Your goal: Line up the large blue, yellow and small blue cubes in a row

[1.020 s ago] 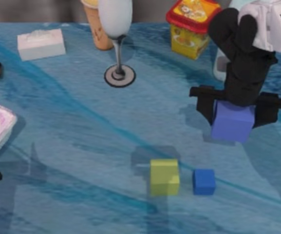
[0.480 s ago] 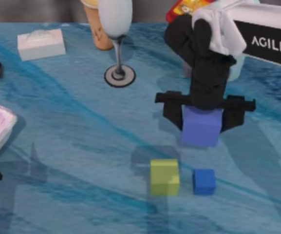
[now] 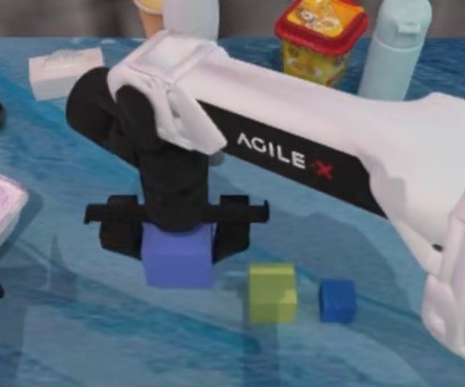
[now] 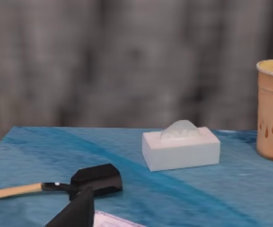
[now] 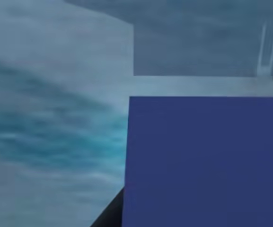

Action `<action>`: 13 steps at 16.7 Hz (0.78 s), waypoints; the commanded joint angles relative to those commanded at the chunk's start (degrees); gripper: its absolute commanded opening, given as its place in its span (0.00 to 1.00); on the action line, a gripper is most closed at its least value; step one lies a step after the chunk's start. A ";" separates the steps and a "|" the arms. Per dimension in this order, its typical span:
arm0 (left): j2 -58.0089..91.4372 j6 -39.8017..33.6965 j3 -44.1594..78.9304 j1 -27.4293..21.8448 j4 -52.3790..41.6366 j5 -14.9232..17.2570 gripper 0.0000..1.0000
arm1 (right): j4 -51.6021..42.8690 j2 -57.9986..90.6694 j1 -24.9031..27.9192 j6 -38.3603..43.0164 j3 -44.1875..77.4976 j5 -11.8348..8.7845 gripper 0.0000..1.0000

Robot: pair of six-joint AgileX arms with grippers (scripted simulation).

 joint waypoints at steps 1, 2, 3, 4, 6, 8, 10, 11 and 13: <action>0.00 0.00 0.00 0.00 0.00 0.00 1.00 | -0.75 0.76 1.47 0.92 1.52 0.03 0.00; 0.00 0.00 0.00 0.00 0.00 0.00 1.00 | -1.18 1.20 2.31 1.47 2.40 0.05 0.00; 0.00 0.00 0.00 0.00 0.00 0.00 1.00 | -1.32 1.34 2.59 1.64 2.68 0.06 0.00; 0.00 0.00 0.00 0.00 0.00 0.00 1.00 | -1.32 1.34 2.59 1.64 2.68 0.06 0.00; 0.00 0.00 0.00 0.00 0.00 0.00 1.00 | -1.15 1.10 2.43 1.68 2.58 -0.01 0.00; 0.00 0.00 0.00 0.00 0.00 0.00 1.00 | -0.18 1.12 2.39 1.63 1.60 0.03 0.00; 0.00 0.00 0.00 0.00 0.00 0.00 1.00 | 3.14 1.52 2.29 1.75 -1.60 0.09 0.00; 0.00 0.00 0.00 0.00 0.00 0.00 1.00 | 5.66 1.77 2.30 1.77 -3.70 0.09 0.00; 0.00 0.00 0.00 0.00 0.00 0.00 1.00 | 10.51 2.28 2.43 1.71 -7.85 0.07 0.00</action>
